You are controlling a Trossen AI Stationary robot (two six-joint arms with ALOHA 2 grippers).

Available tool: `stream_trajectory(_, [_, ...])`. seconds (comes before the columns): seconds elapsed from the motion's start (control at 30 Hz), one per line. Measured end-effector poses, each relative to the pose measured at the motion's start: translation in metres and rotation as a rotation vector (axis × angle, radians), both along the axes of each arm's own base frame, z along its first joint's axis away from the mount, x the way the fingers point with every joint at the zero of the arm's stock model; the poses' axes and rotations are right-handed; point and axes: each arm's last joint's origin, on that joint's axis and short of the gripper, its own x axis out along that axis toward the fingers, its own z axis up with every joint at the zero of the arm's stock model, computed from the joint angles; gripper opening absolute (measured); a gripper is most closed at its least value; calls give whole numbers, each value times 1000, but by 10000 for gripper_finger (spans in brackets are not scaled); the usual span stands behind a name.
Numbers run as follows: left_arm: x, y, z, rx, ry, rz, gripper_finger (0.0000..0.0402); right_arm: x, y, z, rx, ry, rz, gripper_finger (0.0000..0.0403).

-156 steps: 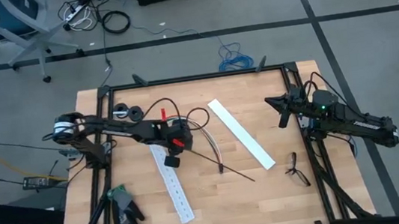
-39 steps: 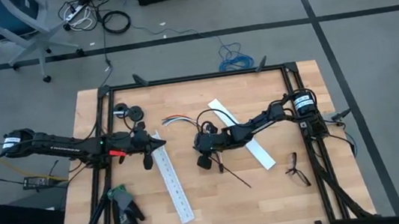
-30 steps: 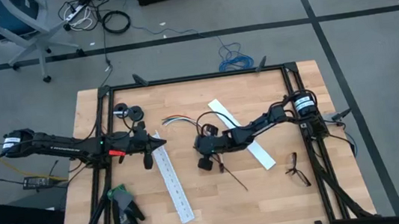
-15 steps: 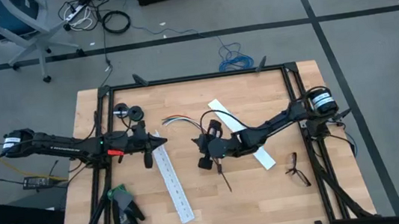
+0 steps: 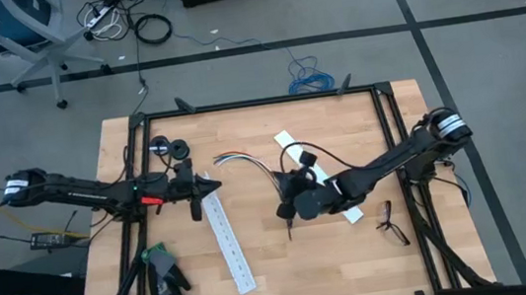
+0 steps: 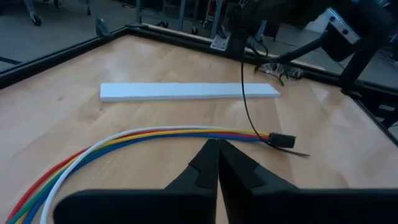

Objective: Ziptie cables
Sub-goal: Wrap the cables together using the black zip tie

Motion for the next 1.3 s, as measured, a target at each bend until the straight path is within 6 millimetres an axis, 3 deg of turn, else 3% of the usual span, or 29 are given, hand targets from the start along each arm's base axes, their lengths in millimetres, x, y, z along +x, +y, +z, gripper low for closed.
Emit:
stream_trajectory(0.37, [20,-1,-4,8,-106,-11,116,-25,3,-14,50,-47,-34,0])
stream_trajectory(0.53, [32,0,-8,14,-120,25,121,-18,-10,-5,45,-94,-33,0])
stream_trajectory(0.7, [54,0,-7,52,-92,36,121,-6,-27,7,85,-153,78,0])
stream_trajectory(0.87, [69,-1,-8,68,-69,32,121,-8,-41,-3,147,-96,13,0])
stream_trajectory(1.1, [69,-1,-11,89,-34,28,121,-35,-38,-30,225,96,-177,0])
stream_trajectory(1.3, [69,0,-12,123,-20,24,121,-82,-22,-49,308,163,-339,0])
